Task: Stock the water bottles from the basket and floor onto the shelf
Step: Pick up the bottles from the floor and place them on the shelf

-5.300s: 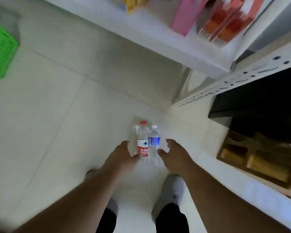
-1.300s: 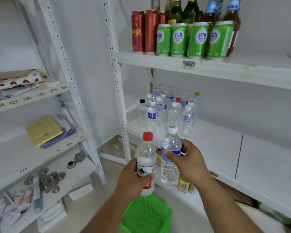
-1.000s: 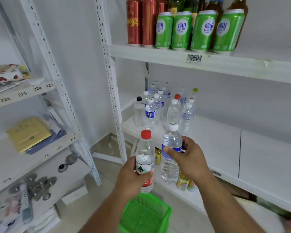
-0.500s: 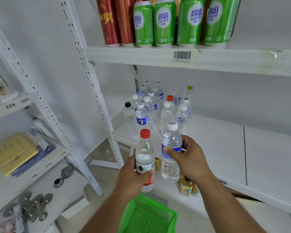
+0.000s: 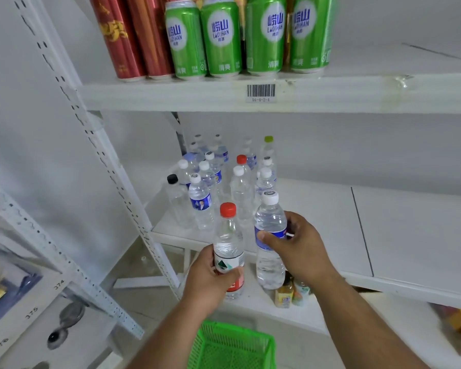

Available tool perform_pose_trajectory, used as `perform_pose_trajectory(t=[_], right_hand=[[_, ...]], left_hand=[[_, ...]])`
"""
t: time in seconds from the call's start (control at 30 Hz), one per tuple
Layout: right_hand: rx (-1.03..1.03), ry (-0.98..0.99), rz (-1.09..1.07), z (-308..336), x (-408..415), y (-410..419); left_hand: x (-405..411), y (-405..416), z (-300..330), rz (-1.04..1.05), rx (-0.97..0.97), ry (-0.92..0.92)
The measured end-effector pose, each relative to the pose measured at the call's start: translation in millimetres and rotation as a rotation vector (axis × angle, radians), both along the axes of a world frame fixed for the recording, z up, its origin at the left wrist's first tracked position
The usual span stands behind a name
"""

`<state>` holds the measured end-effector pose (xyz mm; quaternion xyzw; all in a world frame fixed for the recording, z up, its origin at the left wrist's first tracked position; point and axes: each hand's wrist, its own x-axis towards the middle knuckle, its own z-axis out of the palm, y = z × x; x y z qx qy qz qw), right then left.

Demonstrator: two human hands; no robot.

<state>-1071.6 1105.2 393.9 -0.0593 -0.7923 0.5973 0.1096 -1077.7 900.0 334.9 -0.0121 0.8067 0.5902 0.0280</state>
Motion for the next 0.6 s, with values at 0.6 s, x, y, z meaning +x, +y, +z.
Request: perform_pose_trajectory(t=[0.6], right_hand=[[0.106, -0.009, -0.268, 3.9, -2.2, -88.9]], left_hand=[[-59.4, -79.0, -10.5, -0.272, 0.015, -0.027]])
